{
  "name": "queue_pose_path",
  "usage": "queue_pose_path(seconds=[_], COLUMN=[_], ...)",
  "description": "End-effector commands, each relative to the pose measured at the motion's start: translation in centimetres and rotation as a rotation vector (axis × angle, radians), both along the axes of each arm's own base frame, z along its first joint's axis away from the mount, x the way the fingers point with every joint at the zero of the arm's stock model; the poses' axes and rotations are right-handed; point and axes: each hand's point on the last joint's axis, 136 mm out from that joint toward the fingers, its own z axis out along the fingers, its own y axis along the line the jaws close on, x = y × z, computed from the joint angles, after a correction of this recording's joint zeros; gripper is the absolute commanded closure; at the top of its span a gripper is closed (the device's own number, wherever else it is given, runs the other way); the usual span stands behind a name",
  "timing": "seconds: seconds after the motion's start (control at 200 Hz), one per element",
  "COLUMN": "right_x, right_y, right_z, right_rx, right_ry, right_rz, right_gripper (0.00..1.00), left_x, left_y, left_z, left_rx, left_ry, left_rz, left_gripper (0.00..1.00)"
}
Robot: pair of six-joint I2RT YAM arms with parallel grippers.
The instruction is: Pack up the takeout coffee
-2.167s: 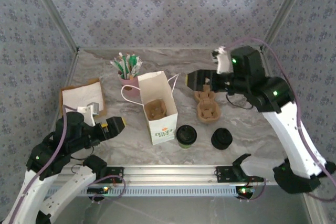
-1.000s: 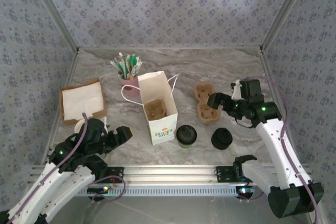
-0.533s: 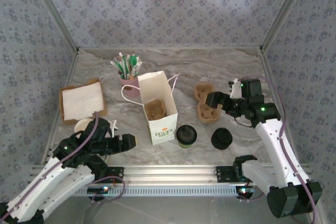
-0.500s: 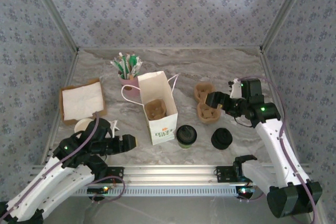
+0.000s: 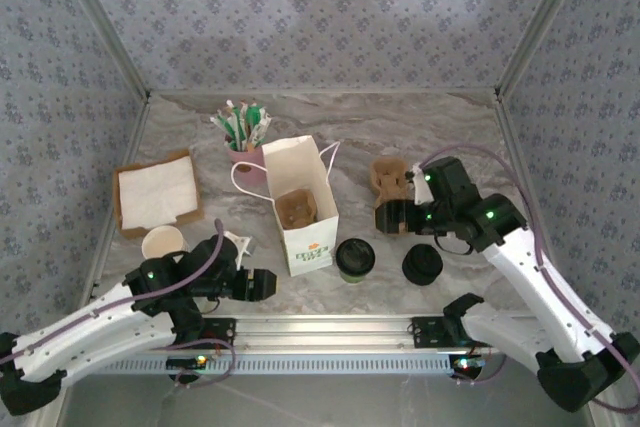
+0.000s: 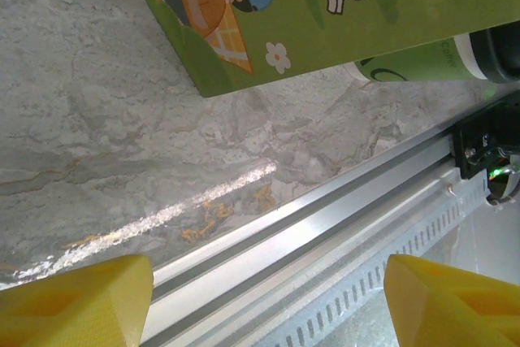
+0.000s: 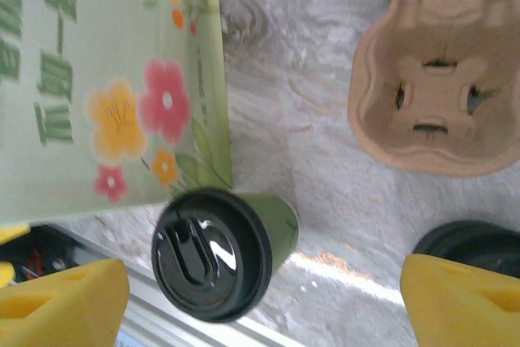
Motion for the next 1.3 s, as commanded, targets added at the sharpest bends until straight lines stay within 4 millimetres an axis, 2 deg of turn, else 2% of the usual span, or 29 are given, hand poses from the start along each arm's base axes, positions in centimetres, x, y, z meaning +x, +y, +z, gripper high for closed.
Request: queue_pose_path(seconds=[0.0,0.24,0.555,0.924,1.294], right_x=[-1.0,-1.9,-2.8,-3.1,-3.7], right_y=[-1.3,1.2,4.2,6.2,7.2], right_z=[-1.0,-2.2,-3.8,-5.6,-6.5], right_rx=[-0.139,-0.218,-0.292,-0.309,-0.346], right_ry=[0.007,-0.020,-0.078,-0.087,-0.091], right_rz=[-0.039,0.001,0.090,0.187,0.268], right_gripper=[0.13,0.17,0.20,0.20,0.20], left_x=[1.4,2.7,3.9,5.7,7.3], left_y=[-1.1,-2.3,-2.4,-1.3,-1.0], left_z=[0.9,0.7,0.2,0.4,-0.1], left_rx=[-0.051,-0.089,-0.121,-0.094,-0.096], left_ry=[-0.057,-0.082,-0.109,-0.194,-0.169], left_rz=[0.055,0.139,0.231,0.308,0.327], left_gripper=[0.25,0.19,0.18,0.15,0.14])
